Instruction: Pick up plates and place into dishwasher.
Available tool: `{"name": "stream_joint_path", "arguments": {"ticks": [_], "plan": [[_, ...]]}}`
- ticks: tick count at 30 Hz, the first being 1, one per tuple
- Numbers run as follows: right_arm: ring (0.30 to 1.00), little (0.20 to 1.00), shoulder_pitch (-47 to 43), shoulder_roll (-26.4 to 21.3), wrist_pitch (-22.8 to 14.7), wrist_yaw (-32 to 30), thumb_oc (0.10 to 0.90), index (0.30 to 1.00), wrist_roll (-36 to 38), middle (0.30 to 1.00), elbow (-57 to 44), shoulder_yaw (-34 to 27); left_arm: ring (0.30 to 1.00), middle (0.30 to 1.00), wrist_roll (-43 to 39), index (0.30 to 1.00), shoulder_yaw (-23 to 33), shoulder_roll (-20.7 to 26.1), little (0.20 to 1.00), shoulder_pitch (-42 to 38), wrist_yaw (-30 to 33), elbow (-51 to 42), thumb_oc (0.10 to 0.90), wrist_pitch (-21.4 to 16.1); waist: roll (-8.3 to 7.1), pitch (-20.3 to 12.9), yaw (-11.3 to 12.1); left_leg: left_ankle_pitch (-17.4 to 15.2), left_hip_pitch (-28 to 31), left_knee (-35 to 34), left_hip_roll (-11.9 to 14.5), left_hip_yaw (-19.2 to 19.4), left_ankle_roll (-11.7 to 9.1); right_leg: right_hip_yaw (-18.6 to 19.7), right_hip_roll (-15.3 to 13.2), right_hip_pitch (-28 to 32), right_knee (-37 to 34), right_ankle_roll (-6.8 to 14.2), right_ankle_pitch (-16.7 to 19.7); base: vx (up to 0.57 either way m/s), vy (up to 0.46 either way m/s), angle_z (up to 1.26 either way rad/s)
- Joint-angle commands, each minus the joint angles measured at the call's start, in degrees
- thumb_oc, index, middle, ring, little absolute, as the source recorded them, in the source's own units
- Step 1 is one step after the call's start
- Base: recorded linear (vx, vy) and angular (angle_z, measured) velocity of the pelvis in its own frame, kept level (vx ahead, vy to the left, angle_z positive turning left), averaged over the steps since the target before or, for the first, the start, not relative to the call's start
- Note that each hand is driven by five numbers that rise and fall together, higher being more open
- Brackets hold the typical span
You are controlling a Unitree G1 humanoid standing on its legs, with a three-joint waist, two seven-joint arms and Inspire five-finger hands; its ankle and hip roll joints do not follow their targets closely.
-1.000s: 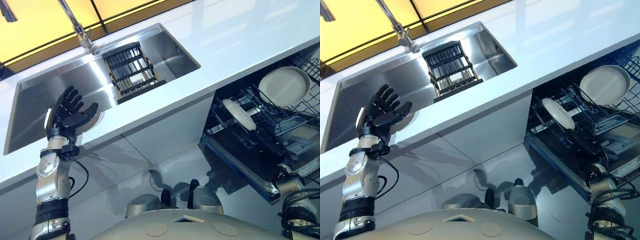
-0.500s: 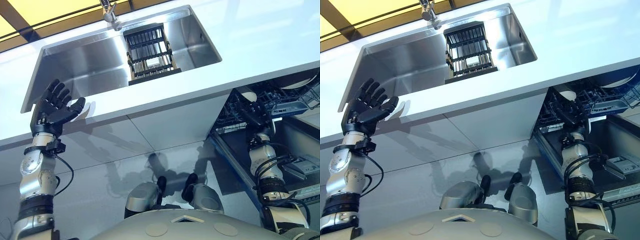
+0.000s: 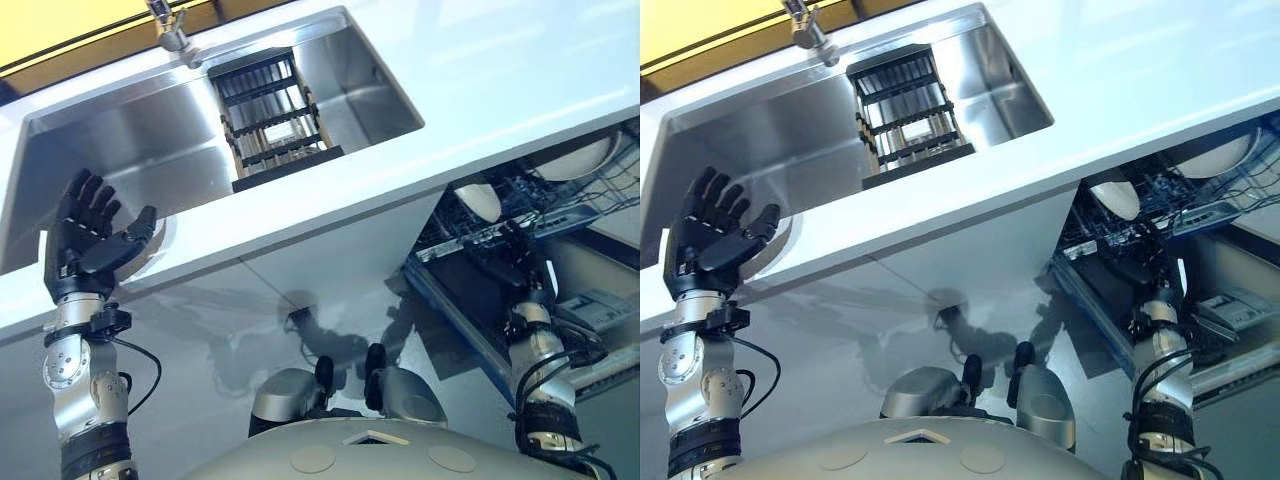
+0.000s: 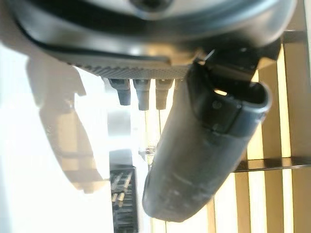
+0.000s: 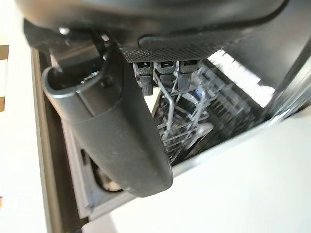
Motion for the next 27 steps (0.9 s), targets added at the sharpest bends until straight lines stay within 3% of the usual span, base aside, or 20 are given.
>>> {"name": "stream_joint_path", "arguments": {"ticks": [1, 4, 6, 14, 17, 18, 21, 23, 25, 27], "plan": [[0.900, 0.900, -3.44, -2.34, -8.27, 5.57, 0.800, 0.900, 4.12, 0.900, -5.85, -4.41, 0.900, 0.900, -1.61, 0.900, -1.97, 4.63, 0.900, -4.56, -1.75, 3.20, 0.800, -4.12, -2.77, -8.35, -6.15, -3.01, -3.47, 3.01, -4.20, 3.85, 2.43, 1.27, -1.71, -0.38, -2.88, 6.19, 1.09, -0.15, -0.051, -0.23], [0.900, 0.900, -4.20, -2.19, -6.21, 7.40, 0.800, 0.900, 6.36, 0.900, -4.62, -5.67, 0.900, 0.900, -1.42, 0.900, -1.94, 4.99, 0.900, -6.14, -1.61, 4.08, 0.800, -3.74, -3.15, -8.98, -6.58, -3.27, -3.14, 2.57, -4.08, 4.66, 2.45, 1.62, -1.46, -0.47, -3.54, 6.32, 1.26, -0.09, -0.043, -0.26], [0.900, 0.900, -4.96, -2.00, -6.79, 7.22, 0.800, 0.900, 5.97, 0.900, -4.06, -6.09, 0.900, 0.900, -1.35, 0.900, -2.22, 5.32, 0.900, -7.25, -1.35, 4.55, 0.800, -3.45, -3.26, -9.36, -6.84, -3.37, -2.72, 2.06, -3.95, 5.22, 2.48, 1.70, -1.30, -0.55, -4.00, 6.49, 1.42, -0.11, -0.056, -0.28], [0.900, 0.900, -7.65, -2.72, 0.16, 13.83, 0.800, 0.900, 10.94, 0.900, -1.34, -5.92, 0.900, 0.900, -1.46, 0.900, -3.52, 6.91, 0.900, -9.85, -1.04, 5.90, 0.800, -3.31, -3.59, -10.05, -6.86, -3.37, -1.80, 0.76, -3.79, 5.44, 2.60, 1.59, -1.01, -1.78, -4.16, 7.24, 2.12, -0.06, -0.055, -0.18], [0.900, 0.900, -12.31, 0.71, 14.66, 16.25, 0.800, 0.900, 25.91, 0.900, -4.16, -5.19, 0.900, 0.900, -0.26, 0.900, -5.16, 7.25, 0.900, -10.81, -1.03, 4.91, 0.800, -1.78, -3.71, -10.43, -5.64, -2.90, -1.55, 0.11, -3.57, 4.36, 2.86, 1.32, -0.92, -1.61, -3.96, 7.18, 2.42, 0.03, -0.048, -0.01], [0.900, 0.900, -13.69, 2.23, 17.98, 16.42, 0.800, 0.900, 28.90, 0.900, -4.77, -4.40, 0.900, 0.900, 0.10, 0.900, -5.69, 7.18, 0.900, -11.04, -0.99, 4.35, 0.800, -1.10, -3.83, -10.57, -5.08, -2.94, -1.52, 0.07, -3.46, 4.18, 2.93, 0.90, -0.94, -1.15, -4.14, 6.96, 2.27, 0.05, -0.038, 0.05], [0.900, 0.900, -15.35, 4.37, 14.63, 13.94, 0.800, 0.900, 29.80, 0.900, -6.09, -0.13, 0.900, 0.900, -0.14, 0.900, -7.57, 7.21, 0.900, -10.64, -0.69, 2.79, 0.800, -0.22, -4.07, -11.13, -3.37, -3.21, -1.53, 0.01, -3.43, 3.59, 2.99, -0.57, -1.21, 0.43, -5.17, 6.29, 2.11, 0.03, -0.018, 0.18], [0.900, 0.900, -15.75, 5.45, 7.22, 10.02, 0.800, 0.900, 26.35, 0.900, -7.11, 3.09, 0.900, 0.900, -0.84, 0.900, -8.38, 7.27, 0.900, -10.04, -0.41, 2.11, 0.800, -0.11, -3.96, -11.57, -2.29, -3.20, -1.36, -0.26, -3.37, 3.09, 2.99, -1.46, -1.29, 1.55, -5.82, 5.84, 1.71, 0.01, -0.006, 0.35], [0.900, 0.900, -15.49, 5.63, -0.62, 3.69, 0.800, 0.900, 18.19, 0.900, -7.66, 5.56, 0.900, 0.900, -0.81, 0.900, -8.78, 6.82, 0.900, -9.58, -0.41, 2.45, 0.800, -0.79, -3.84, -11.91, -1.66, -3.15, -1.29, -0.47, -3.27, 2.76, 2.96, -1.89, -1.25, 2.29, -6.13, 5.51, 1.25, 0.01, 0.000, 0.25], [0.900, 0.900, -14.92, 3.23, -10.61, -10.03, 0.800, 0.900, 1.32, 0.900, -8.61, 8.97, 0.900, 0.900, -0.99, 0.900, -9.38, 6.66, 0.900, -8.45, 0.24, 2.64, 0.800, -2.19, -3.41, -12.21, -1.19, -2.98, -0.98, -0.97, -3.11, 2.33, 2.83, -2.29, -1.07, 3.31, -6.41, 5.02, 0.48, 0.00, 0.022, 0.31]]}}
